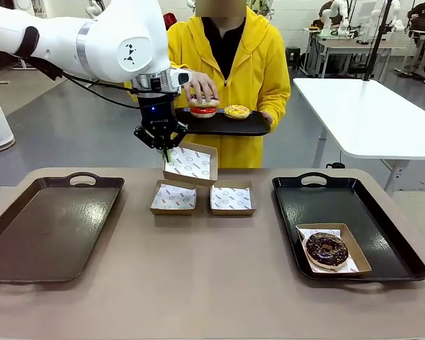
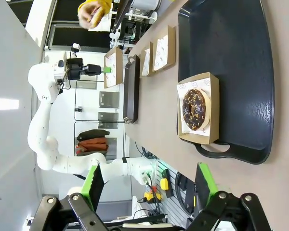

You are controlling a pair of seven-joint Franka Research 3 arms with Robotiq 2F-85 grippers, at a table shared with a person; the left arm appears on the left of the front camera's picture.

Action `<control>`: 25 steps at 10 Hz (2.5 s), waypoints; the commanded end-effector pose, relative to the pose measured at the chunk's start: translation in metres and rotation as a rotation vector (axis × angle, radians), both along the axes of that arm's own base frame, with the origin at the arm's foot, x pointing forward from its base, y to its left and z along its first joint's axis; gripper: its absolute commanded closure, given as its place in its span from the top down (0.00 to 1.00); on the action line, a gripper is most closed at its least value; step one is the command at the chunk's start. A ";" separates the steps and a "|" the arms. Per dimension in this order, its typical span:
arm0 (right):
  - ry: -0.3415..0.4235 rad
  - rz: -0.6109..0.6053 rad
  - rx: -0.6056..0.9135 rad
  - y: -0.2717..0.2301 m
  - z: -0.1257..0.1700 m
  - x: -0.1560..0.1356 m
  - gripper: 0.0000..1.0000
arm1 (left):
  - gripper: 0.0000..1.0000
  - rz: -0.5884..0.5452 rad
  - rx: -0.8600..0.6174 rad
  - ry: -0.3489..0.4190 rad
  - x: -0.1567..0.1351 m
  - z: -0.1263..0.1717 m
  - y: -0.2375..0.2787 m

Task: Individually package the donuts and arrange them on the tray.
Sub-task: Place the picked Paper togo box on the Handle tray while simultaneously picking up another Paper togo box from the table with the other hand.

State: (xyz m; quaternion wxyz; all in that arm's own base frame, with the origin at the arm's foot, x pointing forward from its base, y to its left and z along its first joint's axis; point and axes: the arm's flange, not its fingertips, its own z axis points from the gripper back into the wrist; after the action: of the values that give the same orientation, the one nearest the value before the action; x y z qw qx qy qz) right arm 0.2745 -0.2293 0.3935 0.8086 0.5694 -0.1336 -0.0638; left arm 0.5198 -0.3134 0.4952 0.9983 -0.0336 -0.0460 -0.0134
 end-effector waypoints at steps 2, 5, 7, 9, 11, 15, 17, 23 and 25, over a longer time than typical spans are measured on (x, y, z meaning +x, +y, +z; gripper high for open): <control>0.005 -0.004 0.015 0.000 0.000 0.000 1.00 | 0.00 0.001 -0.015 -0.008 -0.002 0.002 0.001; 0.005 -0.004 0.015 0.000 0.000 0.000 1.00 | 0.00 0.001 -0.015 -0.008 -0.002 0.002 0.001; 0.005 -0.004 0.015 0.000 0.000 0.000 1.00 | 0.00 0.001 -0.015 -0.008 -0.002 0.002 0.001; 0.005 -0.004 0.015 0.000 0.000 0.000 1.00 | 0.00 0.001 -0.015 -0.008 -0.002 0.002 0.001; 0.005 -0.004 0.015 0.000 0.000 0.000 1.00 | 0.00 0.001 -0.015 -0.008 -0.002 0.002 0.001; 0.005 -0.004 0.015 0.000 0.000 0.000 1.00 | 0.00 0.001 -0.015 -0.008 -0.002 0.002 0.001; 0.005 -0.004 0.015 0.000 0.000 0.000 1.00 | 0.00 0.001 -0.015 -0.008 -0.002 0.002 0.001; 0.036 0.009 -0.148 0.020 0.021 0.035 1.00 | 0.01 -0.101 -0.009 0.015 -0.016 0.008 0.026; 0.041 0.055 -0.247 0.059 0.066 0.062 1.00 | 0.01 -0.127 -0.020 0.002 -0.036 0.022 0.059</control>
State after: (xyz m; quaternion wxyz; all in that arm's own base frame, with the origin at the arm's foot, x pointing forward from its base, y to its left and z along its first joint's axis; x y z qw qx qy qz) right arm 0.3273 -0.1904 0.4368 0.8620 0.4912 -0.1197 -0.0367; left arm 0.5046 -0.2806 0.5121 0.9963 -0.0353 -0.0440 -0.0648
